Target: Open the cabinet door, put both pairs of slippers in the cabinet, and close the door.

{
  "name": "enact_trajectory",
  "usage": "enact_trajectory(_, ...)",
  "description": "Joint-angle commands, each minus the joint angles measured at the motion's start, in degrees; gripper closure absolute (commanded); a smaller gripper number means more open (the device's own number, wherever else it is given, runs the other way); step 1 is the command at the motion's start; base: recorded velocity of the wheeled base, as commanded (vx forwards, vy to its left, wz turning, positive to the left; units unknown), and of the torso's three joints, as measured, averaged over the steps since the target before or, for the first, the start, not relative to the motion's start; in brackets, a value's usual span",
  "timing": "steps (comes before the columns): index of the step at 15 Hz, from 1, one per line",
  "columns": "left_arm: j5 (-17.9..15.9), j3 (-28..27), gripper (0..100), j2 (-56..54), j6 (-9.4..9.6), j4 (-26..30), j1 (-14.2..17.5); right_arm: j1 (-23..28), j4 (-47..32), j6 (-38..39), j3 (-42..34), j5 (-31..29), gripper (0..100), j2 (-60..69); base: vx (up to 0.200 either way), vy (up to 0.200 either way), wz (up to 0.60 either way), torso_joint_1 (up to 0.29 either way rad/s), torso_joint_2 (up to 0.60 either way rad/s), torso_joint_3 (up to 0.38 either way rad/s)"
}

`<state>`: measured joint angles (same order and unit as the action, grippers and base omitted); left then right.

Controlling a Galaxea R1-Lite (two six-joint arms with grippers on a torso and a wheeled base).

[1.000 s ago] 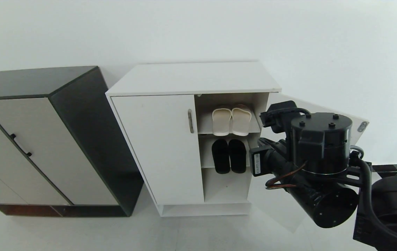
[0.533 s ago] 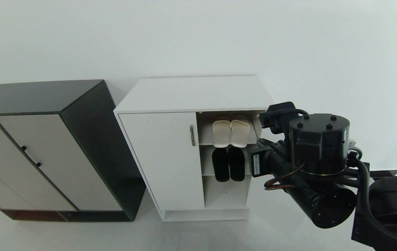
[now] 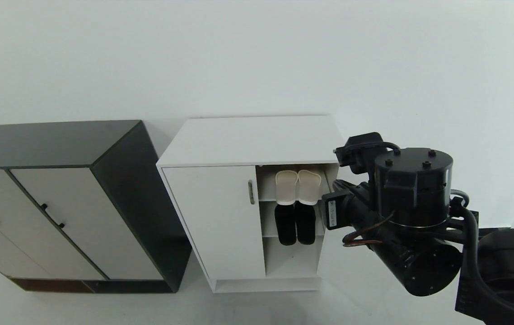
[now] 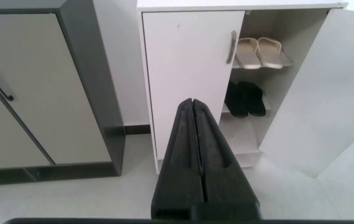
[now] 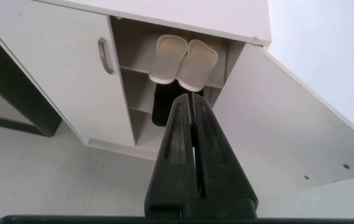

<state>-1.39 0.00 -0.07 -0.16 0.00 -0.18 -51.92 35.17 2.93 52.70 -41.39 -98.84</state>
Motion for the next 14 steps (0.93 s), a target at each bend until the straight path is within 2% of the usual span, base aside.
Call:
enact_trajectory(1,0.0,0.0,100,0.1,-0.02,0.0,0.0,0.0,0.0,0.0,-0.1,0.5,100,-0.1,0.0,0.0,0.0,0.071,-0.15,-0.09)
enact_trajectory(7,0.0,0.0,100,0.1,-0.02,0.0,0.0,0.0,0.0,0.1,-0.6,1.0,100,-0.1,0.0,0.0,0.0,0.006,-0.01,-0.005)
enact_trajectory(13,0.0,0.0,100,0.1,-0.02,0.0,0.0,0.1,0.0,0.0,-0.6,1.8,100,-0.1,0.0,0.0,-0.6,0.006,0.0,0.0)
enact_trajectory(14,0.0,0.0,100,0.1,-0.02,0.0,0.0,0.2,0.1,0.2,-0.5,2.6,100,0.1,0.0,0.0,0.0,0.0,0.0,0.0)
